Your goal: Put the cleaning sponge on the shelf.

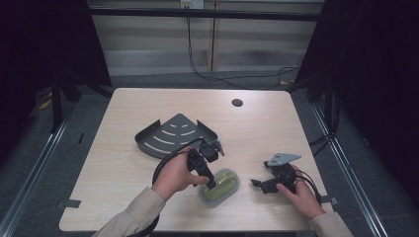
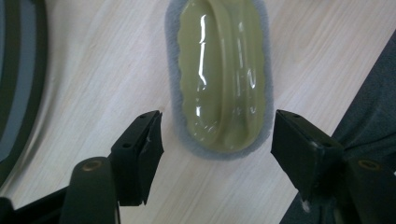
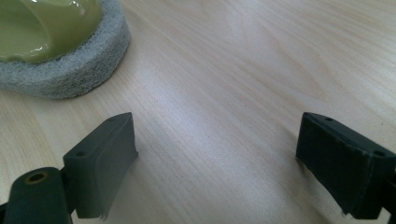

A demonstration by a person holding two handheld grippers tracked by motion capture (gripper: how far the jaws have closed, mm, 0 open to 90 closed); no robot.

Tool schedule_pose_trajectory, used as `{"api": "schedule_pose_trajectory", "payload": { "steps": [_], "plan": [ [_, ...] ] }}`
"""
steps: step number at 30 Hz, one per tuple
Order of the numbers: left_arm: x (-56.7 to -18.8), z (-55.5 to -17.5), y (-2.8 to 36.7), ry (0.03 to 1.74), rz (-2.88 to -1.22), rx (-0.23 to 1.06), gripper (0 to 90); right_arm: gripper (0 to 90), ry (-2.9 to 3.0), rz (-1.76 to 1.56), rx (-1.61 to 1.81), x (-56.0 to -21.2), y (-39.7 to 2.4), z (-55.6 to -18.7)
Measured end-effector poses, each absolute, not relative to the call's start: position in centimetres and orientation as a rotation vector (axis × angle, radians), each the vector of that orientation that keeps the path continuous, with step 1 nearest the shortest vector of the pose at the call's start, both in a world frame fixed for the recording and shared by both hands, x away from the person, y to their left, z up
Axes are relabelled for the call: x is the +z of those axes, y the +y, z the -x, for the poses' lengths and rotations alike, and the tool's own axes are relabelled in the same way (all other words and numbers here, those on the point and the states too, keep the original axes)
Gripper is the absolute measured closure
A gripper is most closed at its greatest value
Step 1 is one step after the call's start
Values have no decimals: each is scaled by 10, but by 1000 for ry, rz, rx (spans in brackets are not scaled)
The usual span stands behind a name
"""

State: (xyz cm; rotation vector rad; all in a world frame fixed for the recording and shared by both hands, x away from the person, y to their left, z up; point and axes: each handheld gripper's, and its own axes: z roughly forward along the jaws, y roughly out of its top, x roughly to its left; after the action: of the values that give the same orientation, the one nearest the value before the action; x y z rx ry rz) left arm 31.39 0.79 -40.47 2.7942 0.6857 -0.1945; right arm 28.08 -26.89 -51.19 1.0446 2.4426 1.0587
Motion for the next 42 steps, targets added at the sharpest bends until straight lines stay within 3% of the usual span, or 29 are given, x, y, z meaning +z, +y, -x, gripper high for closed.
{"api": "schedule_pose_trajectory", "payload": {
  "steps": [14,25,27,33,42],
  "plan": [
    [-409,-319,-18,652,-2837,-219,392,115,2443,-1044,1059,-512,-269,-281],
    [-418,-322,-33,684,-2843,-236,488,115,2443,-1044,1059,-512,-269,-281],
    [-419,-322,-34,673,-2864,-226,507,115,2443,-1044,1058,-512,-269,-281],
    [-419,-324,-36,673,-2871,-243,716,115,2443,-1044,1058,-512,-269,-281],
    [-401,-331,-21,659,-2891,-217,722,115,2443,-1044,1058,-512,-269,-281]
  ]
}}
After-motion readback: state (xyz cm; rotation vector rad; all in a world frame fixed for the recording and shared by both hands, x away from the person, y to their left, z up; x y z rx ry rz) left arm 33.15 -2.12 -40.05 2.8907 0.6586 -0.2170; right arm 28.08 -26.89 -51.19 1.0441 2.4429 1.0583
